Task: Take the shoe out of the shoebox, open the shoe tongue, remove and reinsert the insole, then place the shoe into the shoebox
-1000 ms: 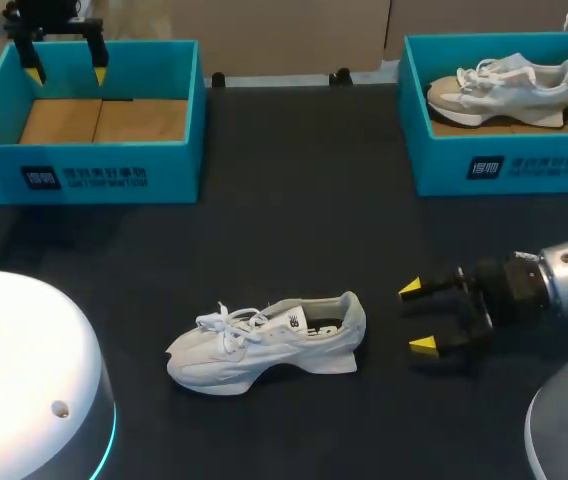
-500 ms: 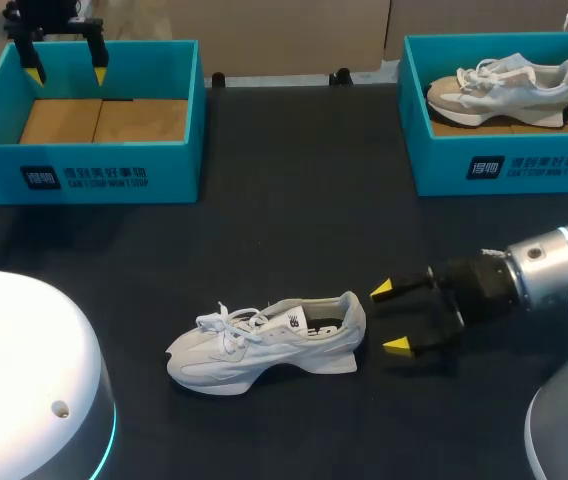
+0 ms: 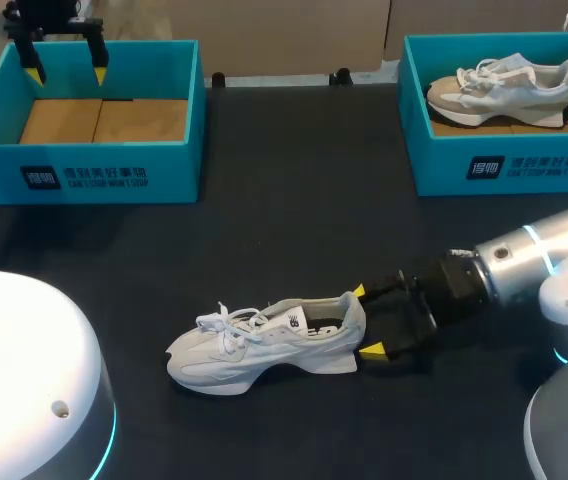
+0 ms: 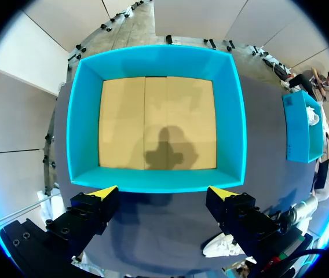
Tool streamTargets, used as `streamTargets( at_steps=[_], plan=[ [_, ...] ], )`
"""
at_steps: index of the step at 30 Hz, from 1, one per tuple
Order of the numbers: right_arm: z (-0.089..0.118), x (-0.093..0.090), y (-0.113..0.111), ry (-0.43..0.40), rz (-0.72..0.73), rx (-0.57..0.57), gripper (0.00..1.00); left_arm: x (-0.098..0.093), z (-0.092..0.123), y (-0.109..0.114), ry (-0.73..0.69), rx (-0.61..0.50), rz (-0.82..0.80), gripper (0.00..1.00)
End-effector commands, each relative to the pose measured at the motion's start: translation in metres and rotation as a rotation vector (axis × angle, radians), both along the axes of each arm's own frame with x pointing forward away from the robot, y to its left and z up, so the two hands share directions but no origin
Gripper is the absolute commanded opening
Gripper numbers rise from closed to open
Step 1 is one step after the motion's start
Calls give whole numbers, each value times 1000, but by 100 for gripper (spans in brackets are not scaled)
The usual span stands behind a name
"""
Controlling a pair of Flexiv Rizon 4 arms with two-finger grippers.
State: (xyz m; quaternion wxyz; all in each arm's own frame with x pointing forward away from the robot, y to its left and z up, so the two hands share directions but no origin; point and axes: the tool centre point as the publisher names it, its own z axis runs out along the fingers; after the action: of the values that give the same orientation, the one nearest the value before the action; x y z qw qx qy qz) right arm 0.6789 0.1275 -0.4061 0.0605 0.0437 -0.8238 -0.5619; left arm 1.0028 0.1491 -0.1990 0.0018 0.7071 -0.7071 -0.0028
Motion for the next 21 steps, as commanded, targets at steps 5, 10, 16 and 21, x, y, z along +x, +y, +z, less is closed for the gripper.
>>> streamTargets(
  at_steps=[5, 10, 16, 21],
  plan=[
    [-3, 1, 11, -14, 7, 0, 100, -1, 0, 0, -1, 0, 0, 100],
    [-1, 1, 17, -16, 6, -1, 100, -1, 0, 0, -1, 0, 0, 100],
    [-3, -1, 25, -14, 21, -12, 100, -1, 0, 0, -1, 0, 0, 100],
    [-5, -1, 29, -20, 19, -9, 100, -1, 0, 0, -1, 0, 0, 100]
  ],
)
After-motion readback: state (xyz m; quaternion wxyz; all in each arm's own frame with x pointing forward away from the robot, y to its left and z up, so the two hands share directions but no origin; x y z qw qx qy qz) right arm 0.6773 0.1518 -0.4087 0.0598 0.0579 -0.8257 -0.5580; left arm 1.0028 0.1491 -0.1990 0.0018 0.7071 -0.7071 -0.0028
